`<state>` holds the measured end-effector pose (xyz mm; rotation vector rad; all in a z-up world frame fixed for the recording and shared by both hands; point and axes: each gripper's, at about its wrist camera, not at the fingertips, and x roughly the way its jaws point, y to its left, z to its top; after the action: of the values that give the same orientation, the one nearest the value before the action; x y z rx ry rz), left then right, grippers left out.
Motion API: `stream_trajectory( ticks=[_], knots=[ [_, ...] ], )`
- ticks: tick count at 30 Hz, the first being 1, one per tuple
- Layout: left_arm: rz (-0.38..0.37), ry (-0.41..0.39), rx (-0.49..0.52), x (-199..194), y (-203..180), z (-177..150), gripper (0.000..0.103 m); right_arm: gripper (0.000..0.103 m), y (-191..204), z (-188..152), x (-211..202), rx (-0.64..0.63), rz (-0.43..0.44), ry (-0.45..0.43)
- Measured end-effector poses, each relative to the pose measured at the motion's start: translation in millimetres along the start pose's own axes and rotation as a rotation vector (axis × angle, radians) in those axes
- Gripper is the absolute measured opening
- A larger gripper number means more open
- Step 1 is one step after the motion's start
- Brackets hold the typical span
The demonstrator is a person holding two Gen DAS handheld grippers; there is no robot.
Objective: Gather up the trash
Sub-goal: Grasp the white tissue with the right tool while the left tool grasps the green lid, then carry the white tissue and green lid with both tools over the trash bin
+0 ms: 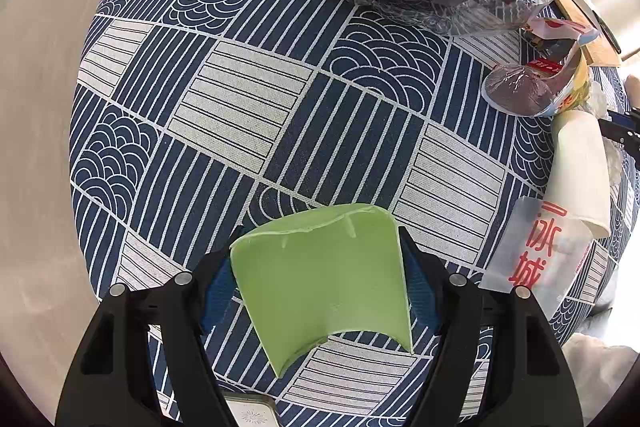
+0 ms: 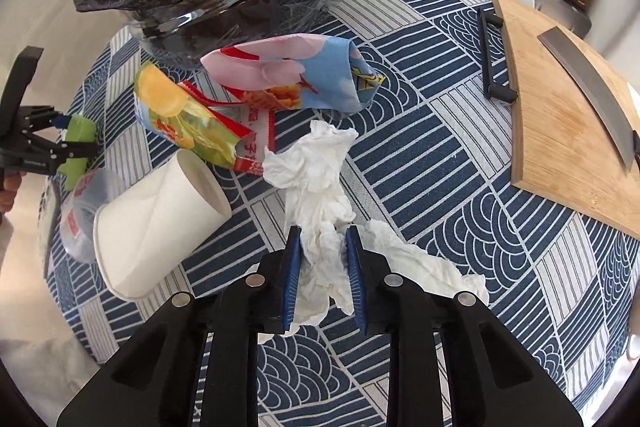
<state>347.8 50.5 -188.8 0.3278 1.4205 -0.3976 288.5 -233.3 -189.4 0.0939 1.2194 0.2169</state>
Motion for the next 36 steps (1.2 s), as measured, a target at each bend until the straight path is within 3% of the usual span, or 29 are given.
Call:
stream_trajectory(
  ticks=[9,21,27,36],
  knots=[
    [0.012,-0.058,-0.009,-26,-11,-23,0.072,0.021,-9,-10,-29,-0.040,-0.025,-0.035],
    [0.042,-0.120,-0.062,-72,-25,-58,0.072,0.021,-5,-20,-90,-0.141,-0.023,-0.149],
    [0.060,-0.170,-0.084,-103,-21,-57,0.072,0.021,-4,-20,-122,-0.160,0.016,-0.235],
    [0.087,-0.240,-0.093,-132,-22,-51,0.072,0.021,5,-16,-161,-0.242,-0.004,-0.311]
  ],
)
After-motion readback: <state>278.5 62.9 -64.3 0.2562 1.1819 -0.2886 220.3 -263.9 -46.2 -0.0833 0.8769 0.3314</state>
